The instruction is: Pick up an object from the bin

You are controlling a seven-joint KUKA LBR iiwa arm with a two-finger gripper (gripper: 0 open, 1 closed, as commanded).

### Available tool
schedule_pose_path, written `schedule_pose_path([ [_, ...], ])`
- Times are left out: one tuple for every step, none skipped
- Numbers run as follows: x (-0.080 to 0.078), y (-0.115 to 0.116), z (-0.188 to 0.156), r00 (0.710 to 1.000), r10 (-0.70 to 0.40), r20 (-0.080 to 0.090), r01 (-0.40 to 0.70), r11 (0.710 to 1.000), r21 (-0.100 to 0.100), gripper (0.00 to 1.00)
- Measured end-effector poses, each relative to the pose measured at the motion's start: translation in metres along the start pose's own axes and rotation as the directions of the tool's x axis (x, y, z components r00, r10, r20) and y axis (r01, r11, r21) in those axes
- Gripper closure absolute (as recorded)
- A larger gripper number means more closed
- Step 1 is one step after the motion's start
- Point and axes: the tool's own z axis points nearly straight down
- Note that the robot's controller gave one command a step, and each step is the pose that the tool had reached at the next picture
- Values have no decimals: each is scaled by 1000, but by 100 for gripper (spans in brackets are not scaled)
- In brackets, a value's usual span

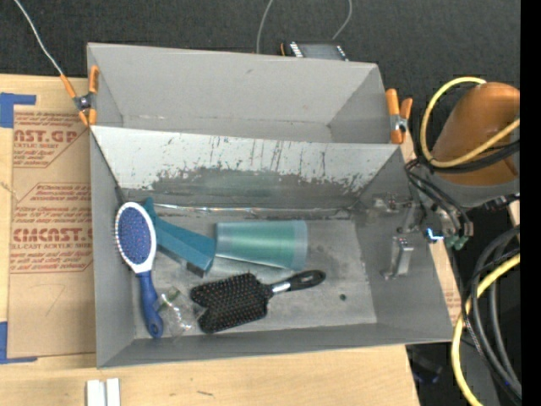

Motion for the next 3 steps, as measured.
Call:
schedule_pose_path([
  [-28, 85, 2, 984, -177, 4, 177, 984, -3, 0],
  [41, 155, -11, 996, -84, 3, 84, 996, -7, 0],
  [63, 240, -38, 985, -173, 7, 173, 985, -11, 0],
])
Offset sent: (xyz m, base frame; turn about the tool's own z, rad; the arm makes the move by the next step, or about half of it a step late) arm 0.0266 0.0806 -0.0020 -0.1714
